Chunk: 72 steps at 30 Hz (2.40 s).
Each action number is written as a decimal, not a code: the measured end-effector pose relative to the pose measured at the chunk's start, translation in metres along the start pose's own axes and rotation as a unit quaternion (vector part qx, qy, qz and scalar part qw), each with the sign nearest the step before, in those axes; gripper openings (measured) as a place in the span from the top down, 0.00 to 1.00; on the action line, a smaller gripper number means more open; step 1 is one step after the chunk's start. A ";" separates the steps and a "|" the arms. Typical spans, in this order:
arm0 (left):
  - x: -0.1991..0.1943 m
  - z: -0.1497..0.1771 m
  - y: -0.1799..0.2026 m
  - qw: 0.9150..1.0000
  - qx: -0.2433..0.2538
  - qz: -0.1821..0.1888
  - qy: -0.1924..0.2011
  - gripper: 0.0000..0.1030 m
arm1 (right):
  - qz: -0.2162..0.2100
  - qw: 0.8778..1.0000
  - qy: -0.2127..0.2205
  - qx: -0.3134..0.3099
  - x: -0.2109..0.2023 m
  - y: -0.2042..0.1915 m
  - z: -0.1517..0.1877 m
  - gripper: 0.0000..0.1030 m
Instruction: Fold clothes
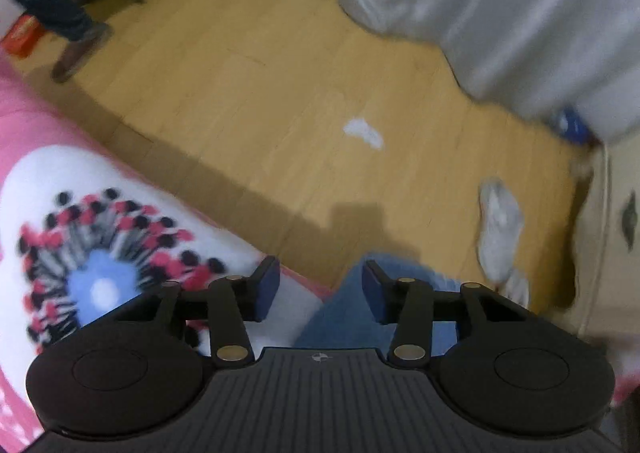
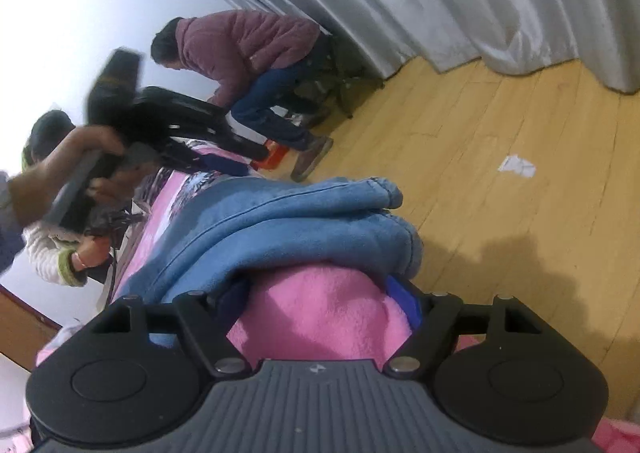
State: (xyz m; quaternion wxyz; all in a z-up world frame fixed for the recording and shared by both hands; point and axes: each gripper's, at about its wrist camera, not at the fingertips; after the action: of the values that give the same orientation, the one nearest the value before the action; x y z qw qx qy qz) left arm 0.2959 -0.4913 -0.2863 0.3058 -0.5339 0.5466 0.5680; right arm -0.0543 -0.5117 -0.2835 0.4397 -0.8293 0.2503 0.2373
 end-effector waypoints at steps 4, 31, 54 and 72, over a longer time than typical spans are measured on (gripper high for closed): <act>0.020 -0.002 0.008 0.996 0.022 0.023 -0.082 0.55 | -0.006 1.000 0.002 0.004 0.000 0.004 0.001 0.24; -0.010 -0.054 -0.035 0.996 -0.078 0.037 -0.015 0.63 | -0.027 0.999 -0.005 0.034 0.012 0.018 -0.002 0.24; -0.065 0.046 -0.036 0.990 -0.103 -0.037 0.087 0.96 | -0.078 0.985 -0.035 0.152 0.021 0.055 0.000 0.23; -0.075 0.016 -0.078 0.962 -0.140 -0.037 0.232 0.71 | -0.087 0.982 -0.047 0.159 0.031 0.058 -0.001 0.23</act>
State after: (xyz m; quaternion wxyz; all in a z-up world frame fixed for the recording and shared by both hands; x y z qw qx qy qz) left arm 0.3827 -0.4416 -0.2410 0.1132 -0.7083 0.4973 0.4881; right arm -0.0671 -0.5470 -0.3372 0.5959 -0.7556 0.1907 0.1940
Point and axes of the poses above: each gripper's, at about its wrist camera, not at the fingertips, and x roughly the way its jaws point, y to its right, z to its underside, and after that the axes turned 10 degrees about z, right-handed
